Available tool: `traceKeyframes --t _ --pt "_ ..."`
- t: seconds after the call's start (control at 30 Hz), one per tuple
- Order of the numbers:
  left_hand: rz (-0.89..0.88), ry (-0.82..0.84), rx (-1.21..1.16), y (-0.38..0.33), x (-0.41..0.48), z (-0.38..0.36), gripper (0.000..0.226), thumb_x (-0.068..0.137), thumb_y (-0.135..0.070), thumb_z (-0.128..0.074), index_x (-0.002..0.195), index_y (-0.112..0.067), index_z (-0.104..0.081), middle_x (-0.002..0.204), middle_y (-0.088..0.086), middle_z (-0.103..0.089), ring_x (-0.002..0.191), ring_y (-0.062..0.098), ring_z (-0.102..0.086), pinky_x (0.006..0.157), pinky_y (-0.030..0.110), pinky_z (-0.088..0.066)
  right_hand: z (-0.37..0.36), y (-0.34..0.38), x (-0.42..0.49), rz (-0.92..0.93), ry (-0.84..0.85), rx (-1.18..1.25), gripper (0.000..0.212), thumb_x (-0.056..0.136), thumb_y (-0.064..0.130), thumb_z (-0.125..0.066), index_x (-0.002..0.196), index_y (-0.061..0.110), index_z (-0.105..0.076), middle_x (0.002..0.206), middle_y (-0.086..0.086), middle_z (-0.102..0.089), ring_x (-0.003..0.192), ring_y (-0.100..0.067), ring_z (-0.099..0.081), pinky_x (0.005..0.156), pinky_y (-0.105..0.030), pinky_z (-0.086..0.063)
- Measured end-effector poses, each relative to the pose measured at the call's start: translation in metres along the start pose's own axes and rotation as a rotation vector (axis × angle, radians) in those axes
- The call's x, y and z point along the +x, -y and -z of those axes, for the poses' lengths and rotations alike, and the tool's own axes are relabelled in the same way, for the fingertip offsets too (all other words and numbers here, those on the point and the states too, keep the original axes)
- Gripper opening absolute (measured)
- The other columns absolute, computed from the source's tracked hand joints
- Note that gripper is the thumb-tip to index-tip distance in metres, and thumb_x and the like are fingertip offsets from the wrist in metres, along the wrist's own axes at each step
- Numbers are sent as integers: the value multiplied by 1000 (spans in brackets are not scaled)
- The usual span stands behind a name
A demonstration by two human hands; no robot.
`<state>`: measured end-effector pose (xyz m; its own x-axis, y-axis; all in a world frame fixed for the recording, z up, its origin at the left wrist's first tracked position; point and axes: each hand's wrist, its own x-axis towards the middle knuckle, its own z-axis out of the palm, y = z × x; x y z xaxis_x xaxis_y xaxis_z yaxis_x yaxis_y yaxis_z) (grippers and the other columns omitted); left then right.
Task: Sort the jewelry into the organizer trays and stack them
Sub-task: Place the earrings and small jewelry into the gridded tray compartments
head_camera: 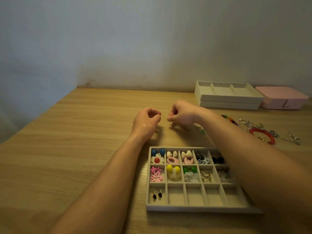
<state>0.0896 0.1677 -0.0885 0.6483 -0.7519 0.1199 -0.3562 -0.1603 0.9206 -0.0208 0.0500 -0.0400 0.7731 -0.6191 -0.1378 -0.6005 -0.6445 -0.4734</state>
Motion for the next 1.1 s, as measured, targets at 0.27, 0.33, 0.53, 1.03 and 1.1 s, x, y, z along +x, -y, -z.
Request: traceKeyframes --t 0.27,0.33,0.53,1.03,1.1 --pt "-169 86 -195 -43 -35 10 18 98 -28 -63 109 -14 -65 97 5 -71 85 19 -70 71 28 -60 7 9 -68 157 -192 469 7 97 23 -67 103 19 -66 90 -3 -74 81 -16 -72 71 -26 -62" --pt "-163 151 -264 -52 -48 14 21 95 -26 -66 109 -9 -66 94 9 -73 80 20 -71 72 30 -60 7 7 -87 179 -193 585 9 96 20 -69 104 17 -68 90 -7 -75 80 -18 -71 72 -27 -62" --pt "-131 214 -400 -65 -92 27 23 89 -18 -72 104 -1 -68 86 11 -75 76 21 -71 69 28 -60 3 7 -135 208 -172 776 15 93 13 -72 107 15 -77 89 -7 -77 83 -17 -72 79 -32 -63" --pt "-345 143 -130 -55 -117 22 16 89 -4 -71 103 -13 -76 85 5 -77 78 18 -73 70 28 -60 -25 0 -165 159 -256 1230 18 94 5 -66 112 2 -70 96 -15 -77 91 -27 -77 79 -34 -63" --pt "-382 104 -72 -54 -117 22 13 89 -6 -73 100 -12 -76 83 3 -76 76 16 -74 69 28 -61 -25 -2 -164 184 -219 1225 22 92 4 -69 114 2 -69 101 -16 -77 95 -28 -76 83 -37 -63"
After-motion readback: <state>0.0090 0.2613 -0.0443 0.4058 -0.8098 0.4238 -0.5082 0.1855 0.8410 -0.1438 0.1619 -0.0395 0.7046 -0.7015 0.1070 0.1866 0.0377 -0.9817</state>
